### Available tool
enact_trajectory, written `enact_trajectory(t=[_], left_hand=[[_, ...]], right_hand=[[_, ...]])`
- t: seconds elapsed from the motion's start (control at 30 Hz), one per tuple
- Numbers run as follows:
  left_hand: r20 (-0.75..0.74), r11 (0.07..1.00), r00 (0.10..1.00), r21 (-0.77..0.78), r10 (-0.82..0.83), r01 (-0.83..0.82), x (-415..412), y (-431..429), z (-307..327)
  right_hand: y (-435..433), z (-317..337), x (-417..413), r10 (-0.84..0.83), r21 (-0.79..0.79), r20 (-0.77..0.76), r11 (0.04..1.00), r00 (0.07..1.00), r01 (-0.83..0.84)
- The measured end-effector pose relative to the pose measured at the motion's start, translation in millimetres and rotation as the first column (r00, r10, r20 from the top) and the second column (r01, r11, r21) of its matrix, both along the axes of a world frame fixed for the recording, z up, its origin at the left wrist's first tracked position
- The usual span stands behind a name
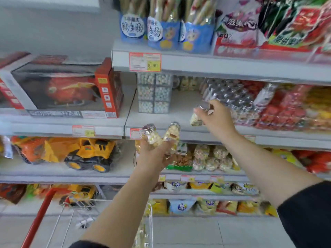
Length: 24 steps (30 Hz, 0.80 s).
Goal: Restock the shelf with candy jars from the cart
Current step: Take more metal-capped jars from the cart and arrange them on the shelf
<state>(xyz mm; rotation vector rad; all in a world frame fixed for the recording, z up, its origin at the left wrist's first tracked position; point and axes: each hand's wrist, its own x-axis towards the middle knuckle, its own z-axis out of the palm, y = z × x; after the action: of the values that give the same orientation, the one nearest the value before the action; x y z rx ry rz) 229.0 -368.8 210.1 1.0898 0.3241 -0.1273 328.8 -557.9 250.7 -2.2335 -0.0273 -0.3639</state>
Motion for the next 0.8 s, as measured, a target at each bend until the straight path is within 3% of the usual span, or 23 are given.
enact_trajectory(t=[0.3,0.43,0.57,0.67,0.73,0.8], left_hand=[[0.016,0.994,0.995,0.05,0.101,-0.101,51.2,-25.4,-5.9],[0.018,0.989,0.992,0.075,0.123,-0.124,58.0,-27.3,-12.0],[0.037,0.989,0.992,0.076,0.123,-0.125,62.3,-27.5,-13.5],[0.05,0.99,0.991,0.07,0.122,-0.126,65.9,-27.9,-14.1],[0.061,0.989,0.989,0.064,0.131,-0.135,68.8,-28.7,-14.2],[0.091,0.985,0.986,0.083,0.141,-0.149,70.6,-30.0,-12.5]], right_hand=[[12.0,-27.8,140.0,-0.096,-0.09,-0.121,0.992,0.988,0.085],[13.5,-25.0,161.0,-0.196,-0.159,-0.109,0.971,0.975,0.177],[15.3,-26.8,150.3,-0.187,-0.163,-0.099,0.972,0.977,0.17],[11.3,-40.9,113.2,-0.095,-0.175,0.009,0.98,0.995,0.095],[6.7,-52.4,92.4,0.066,-0.318,0.079,0.947,0.995,-0.038],[5.1,-59.4,92.1,0.193,-0.489,0.044,0.86,0.98,-0.147]])
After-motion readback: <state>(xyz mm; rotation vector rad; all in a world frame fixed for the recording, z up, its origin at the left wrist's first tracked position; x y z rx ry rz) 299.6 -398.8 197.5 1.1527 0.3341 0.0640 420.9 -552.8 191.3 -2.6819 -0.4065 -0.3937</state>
